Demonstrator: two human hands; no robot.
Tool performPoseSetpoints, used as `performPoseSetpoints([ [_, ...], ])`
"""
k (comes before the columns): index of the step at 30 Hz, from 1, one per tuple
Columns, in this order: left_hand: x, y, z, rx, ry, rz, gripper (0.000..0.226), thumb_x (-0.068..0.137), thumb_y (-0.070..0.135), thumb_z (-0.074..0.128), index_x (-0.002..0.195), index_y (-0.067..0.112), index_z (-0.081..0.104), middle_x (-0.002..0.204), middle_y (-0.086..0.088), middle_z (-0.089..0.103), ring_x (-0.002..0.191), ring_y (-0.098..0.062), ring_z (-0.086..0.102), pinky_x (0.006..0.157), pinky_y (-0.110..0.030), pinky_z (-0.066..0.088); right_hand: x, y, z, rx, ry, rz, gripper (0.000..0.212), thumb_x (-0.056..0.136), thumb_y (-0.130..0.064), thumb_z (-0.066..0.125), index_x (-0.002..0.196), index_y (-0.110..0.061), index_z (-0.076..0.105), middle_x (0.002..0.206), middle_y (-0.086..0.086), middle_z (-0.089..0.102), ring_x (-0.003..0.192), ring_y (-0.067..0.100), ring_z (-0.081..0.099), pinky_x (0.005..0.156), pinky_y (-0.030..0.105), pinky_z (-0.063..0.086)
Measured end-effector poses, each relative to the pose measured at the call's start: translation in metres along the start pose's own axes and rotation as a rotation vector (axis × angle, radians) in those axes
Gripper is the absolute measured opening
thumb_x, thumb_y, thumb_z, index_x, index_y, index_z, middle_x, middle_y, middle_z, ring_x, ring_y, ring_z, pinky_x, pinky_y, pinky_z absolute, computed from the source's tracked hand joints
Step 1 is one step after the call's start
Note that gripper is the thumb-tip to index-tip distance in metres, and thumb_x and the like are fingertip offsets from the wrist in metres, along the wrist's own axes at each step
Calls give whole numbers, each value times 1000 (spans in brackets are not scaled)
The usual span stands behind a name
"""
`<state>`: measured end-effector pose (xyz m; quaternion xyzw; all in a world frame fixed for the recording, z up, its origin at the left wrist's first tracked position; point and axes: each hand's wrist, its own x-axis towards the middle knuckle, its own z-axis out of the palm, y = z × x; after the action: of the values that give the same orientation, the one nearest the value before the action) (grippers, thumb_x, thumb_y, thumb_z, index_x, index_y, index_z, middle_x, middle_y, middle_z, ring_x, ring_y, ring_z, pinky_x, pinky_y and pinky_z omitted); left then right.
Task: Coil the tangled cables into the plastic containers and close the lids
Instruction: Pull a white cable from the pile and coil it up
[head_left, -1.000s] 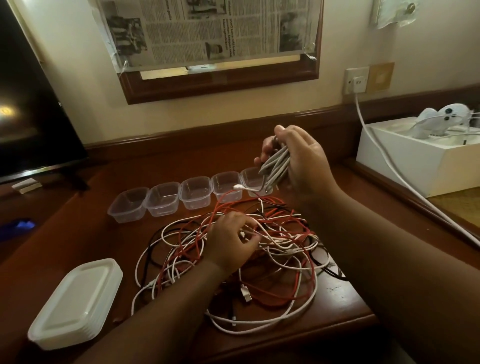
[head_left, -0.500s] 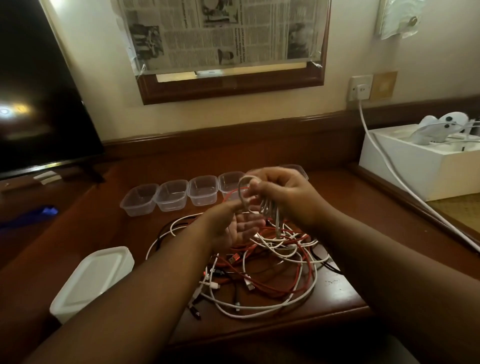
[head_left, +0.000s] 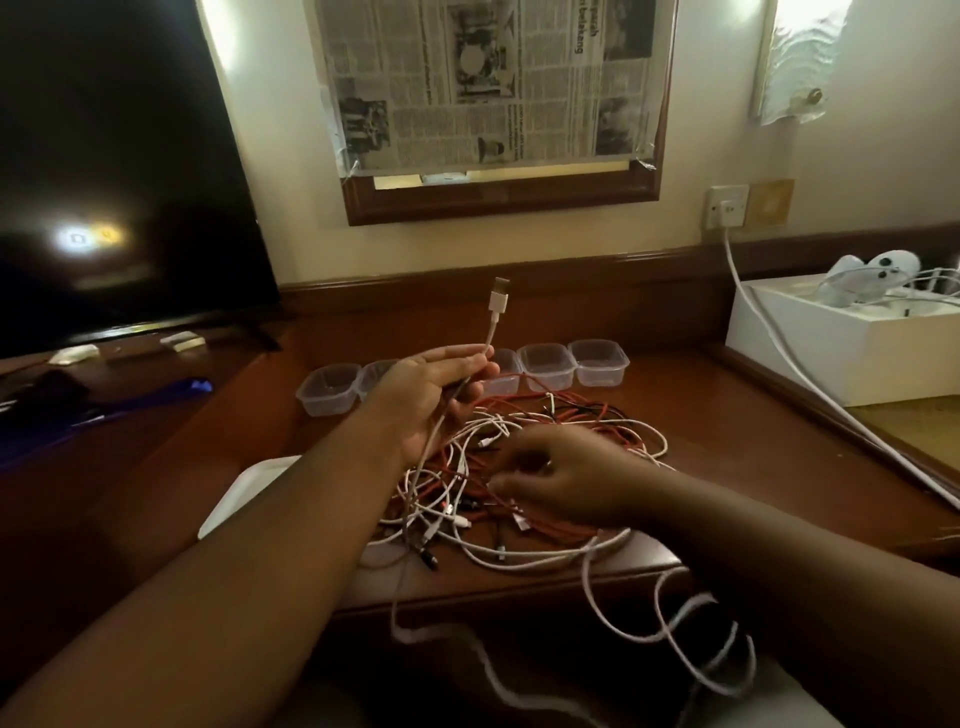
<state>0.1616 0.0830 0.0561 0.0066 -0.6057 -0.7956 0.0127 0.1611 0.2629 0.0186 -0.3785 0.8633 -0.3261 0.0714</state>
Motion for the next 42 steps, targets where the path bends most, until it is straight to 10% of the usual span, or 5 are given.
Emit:
performPoseSetpoints([
  [7, -33, -15, -9, 323, -7, 38, 14, 91, 4, 63, 90, 13, 74, 76, -5, 72, 54, -11, 53, 48, -20, 39, -16, -16, -23, 323, 733, -117, 29, 90, -21, 68, 110, -25, 47, 99, -1, 56, 83, 10, 60, 64, 19, 56],
  [17, -38, 1, -2, 912, -71, 393, 9, 85, 10, 73, 88, 19, 75, 83, -2, 75, 77, -13, 73, 74, -31, 61, -4, -30, -23, -84, 78, 167, 25, 102, -14, 44, 115, -8, 64, 79, -8, 51, 63, 5, 46, 53, 13, 39],
  [22, -28, 0, -4, 649, -58, 335, 7, 80, 14, 74, 87, 15, 75, 81, -12, 73, 71, -38, 63, 62, -37, 55, 2, -23, -25, 867, -247, 347, 43, 101, -38, 33, 64, -19, 43, 56, -3, 29, 45, 11, 22, 43, 23, 18],
  [30, -24, -46, 14, 32, 8, -42, 26, 100, 19, 49, 82, 12, 66, 62, 0, 61, 48, -8, 49, 47, -22, 37, 19, -21, -29, 1561, -41, -83, 31, 95, -26, 47, 96, -7, 70, 95, 9, 71, 90, 22, 71, 79, 32, 59],
  [42, -19, -51, 0, 820, -39, 160, 12, 99, 29, 56, 96, 29, 67, 58, 17, 59, 50, 3, 52, 49, -9, 38, 52, 20, -53, -616, 272, -108, 24, 99, -16, 55, 122, -19, 59, 113, -7, 61, 89, 2, 50, 74, 19, 41],
])
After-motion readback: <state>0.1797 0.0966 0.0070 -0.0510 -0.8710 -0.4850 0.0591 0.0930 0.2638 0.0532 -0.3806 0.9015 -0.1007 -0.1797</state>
